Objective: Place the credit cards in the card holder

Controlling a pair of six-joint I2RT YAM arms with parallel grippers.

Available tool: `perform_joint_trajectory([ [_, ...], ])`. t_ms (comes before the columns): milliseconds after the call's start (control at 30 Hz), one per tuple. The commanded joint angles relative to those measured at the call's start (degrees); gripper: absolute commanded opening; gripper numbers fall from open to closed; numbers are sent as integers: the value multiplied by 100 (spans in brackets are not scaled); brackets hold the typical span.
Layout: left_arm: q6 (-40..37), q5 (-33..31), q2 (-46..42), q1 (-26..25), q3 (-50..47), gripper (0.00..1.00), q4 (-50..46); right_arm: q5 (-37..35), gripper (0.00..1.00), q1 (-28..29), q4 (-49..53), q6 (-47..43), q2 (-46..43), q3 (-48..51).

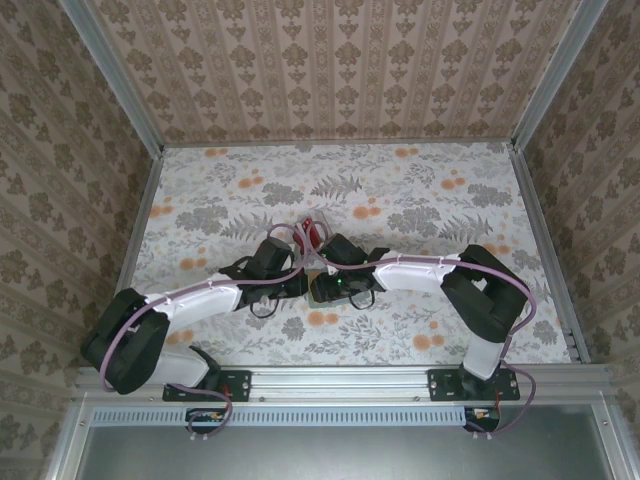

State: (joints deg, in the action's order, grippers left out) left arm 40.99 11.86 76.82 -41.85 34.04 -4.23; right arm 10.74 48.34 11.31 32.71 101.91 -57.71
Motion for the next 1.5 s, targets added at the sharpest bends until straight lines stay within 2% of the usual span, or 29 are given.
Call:
perform_joint_trajectory([
  [0,111,372,-328,25,45,0,586,18,43,149,-67,-94,141,67],
  [200,136,374,-574,104,-20,0,503,31,32,74,-71,-105,104,75],
  [500,168,466,-773,176,5,0,388,353,31,-126,-466,123,-63,330],
  [667,168,482,-730,258,-12,0,378,569,17,-255,-550,134,-130,403],
  [1000,180,490,-703,334,-46,0,363,1132,2,-494,-1140,393,-99,649],
  [1167,186,527,-746,413,-70,0,288,1487,6,-616,-1534,577,-310,838],
  [1400,198,548,-1034,482,-36,0,70,2081,26,-817,-1800,804,-595,974],
  [1467,194,537,-1073,493,-29,0,2,2180,28,-818,-1843,815,-672,989],
])
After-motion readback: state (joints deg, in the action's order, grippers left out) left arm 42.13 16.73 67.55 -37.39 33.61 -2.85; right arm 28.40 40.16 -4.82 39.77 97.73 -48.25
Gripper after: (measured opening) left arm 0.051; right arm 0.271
